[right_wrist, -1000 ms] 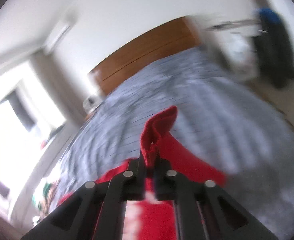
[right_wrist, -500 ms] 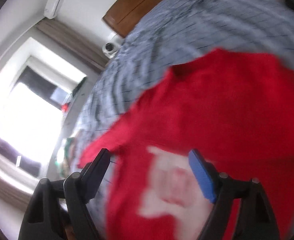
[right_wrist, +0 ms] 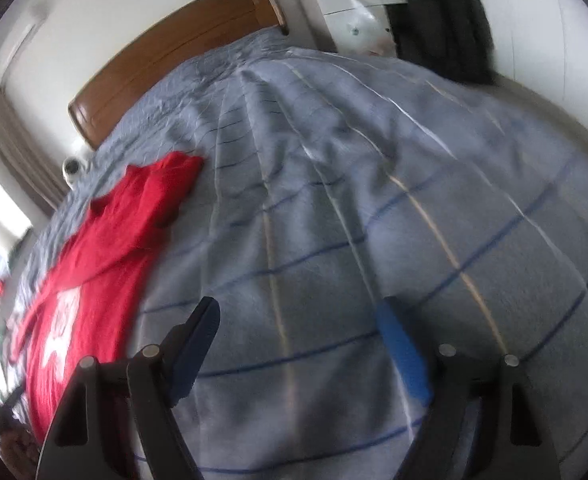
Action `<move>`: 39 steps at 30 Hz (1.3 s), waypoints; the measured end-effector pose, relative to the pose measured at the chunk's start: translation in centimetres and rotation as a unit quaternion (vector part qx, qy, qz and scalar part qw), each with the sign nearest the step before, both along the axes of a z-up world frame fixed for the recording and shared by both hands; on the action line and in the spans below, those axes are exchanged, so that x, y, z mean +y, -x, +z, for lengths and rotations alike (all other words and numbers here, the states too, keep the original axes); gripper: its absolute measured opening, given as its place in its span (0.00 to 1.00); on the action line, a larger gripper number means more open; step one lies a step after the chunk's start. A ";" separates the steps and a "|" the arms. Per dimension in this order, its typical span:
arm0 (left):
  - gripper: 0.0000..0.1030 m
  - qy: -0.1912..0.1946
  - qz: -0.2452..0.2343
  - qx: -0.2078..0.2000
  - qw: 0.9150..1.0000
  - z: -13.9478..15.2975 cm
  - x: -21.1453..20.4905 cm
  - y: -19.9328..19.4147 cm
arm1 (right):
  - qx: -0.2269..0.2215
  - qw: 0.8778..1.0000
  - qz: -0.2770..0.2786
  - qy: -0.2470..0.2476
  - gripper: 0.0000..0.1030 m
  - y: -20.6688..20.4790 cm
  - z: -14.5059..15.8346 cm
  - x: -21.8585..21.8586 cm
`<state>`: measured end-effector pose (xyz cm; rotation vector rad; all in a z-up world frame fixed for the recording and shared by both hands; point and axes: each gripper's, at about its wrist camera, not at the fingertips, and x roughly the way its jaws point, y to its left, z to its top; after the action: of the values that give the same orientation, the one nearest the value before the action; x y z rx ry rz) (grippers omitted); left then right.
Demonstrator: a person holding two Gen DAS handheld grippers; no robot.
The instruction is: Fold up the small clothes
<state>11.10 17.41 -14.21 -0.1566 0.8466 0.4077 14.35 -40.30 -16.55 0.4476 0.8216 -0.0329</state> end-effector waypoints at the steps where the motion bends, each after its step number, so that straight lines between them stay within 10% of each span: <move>1: 1.00 0.001 0.000 0.000 1.000 -0.1 0.0 0.1 | -0.011 1.000 0.000 0.004 0.79 0.3 -0.1 0.0; 39: 1.00 -0.020 0.004 0.002 1.000 -0.3 -0.5 -0.1 | -0.035 0.999 0.008 0.038 0.86 0.8 -1.0 1.6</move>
<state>11.20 16.87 -14.55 -0.1230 0.8406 0.4320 13.55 -38.71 -17.58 0.3686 0.7527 -0.0325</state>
